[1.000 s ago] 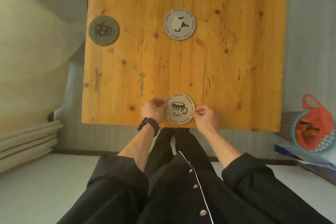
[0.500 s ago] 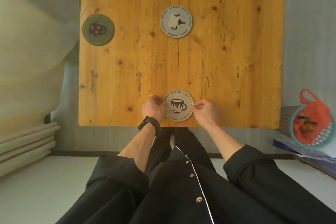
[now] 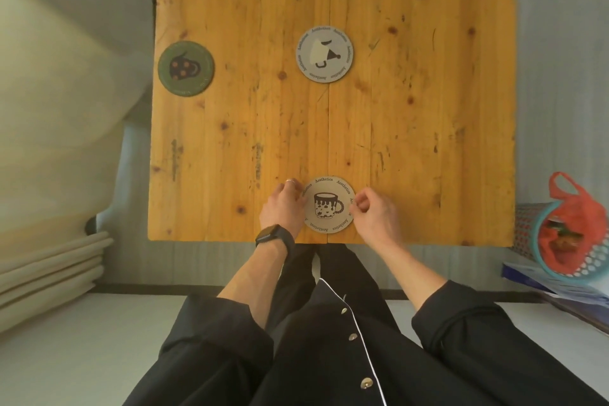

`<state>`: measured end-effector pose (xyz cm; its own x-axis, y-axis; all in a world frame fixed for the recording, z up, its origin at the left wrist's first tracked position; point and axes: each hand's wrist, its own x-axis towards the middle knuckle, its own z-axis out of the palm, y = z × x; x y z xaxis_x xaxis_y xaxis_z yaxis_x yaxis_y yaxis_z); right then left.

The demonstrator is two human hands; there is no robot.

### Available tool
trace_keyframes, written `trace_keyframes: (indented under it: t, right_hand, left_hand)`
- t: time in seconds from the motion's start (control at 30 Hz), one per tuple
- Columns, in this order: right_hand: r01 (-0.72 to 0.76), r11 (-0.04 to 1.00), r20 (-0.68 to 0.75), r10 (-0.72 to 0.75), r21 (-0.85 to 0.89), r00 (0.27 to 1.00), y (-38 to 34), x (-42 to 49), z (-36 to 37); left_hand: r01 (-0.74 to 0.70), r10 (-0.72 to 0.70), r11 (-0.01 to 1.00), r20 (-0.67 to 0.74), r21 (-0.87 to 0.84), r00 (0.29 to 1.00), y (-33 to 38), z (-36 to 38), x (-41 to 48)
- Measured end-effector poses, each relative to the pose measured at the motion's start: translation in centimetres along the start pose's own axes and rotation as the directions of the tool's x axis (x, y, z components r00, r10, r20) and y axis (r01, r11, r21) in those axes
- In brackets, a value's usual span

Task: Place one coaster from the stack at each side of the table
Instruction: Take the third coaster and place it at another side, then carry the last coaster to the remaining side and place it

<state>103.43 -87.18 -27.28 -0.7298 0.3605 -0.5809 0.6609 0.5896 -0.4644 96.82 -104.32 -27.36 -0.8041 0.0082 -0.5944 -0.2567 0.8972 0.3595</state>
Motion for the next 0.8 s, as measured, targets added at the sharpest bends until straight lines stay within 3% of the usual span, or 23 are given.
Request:
trace_keyframes:
  t: [0.1,0.23,0.33,0.4,0.53,0.63,0.8]
  right_hand:
    - [0.112,0.991,0.043,-0.109,-0.07,0.993,0.0,0.0,-0.1]
    - [0.083,0.987,0.133,-0.065,-0.138,0.989,-0.7,2.1,-1.8]
    - [0.076,0.991,-0.029,-0.079,-0.111,0.996,-2.0,4.9,-3.2]
    - [0.087,0.979,-0.071,-0.102,-0.187,0.992,-2.7,7.4,-3.7]
    - [0.091,0.887,0.087,-0.058,-0.453,0.995,-2.9,11.1,-4.0]
    - [0.122,0.862,0.144,-0.058,-0.492,0.988,-2.2,11.2,-3.9]
    - [0.112,0.853,0.174,-0.025,-0.51,0.984,-2.2,11.6,-4.0]
  left_hand:
    - [-0.032,0.026,0.995,0.06,0.099,0.998,-0.3,-0.4,0.6]
    - [-0.04,0.014,0.991,0.198,0.126,0.98,-0.1,-2.8,3.3]
    - [-0.08,0.069,0.991,0.099,0.107,0.993,1.6,-4.8,6.4]
    - [-0.126,0.127,0.987,0.003,0.103,0.992,3.7,-5.7,8.8]
    - [-0.217,0.228,0.962,-0.049,0.169,0.973,8.2,-6.9,13.5]
    - [-0.282,0.305,0.935,-0.084,0.216,0.949,10.4,-7.1,16.2]
    - [-0.171,0.169,0.985,-0.152,0.0,0.974,12.0,-6.7,18.9]
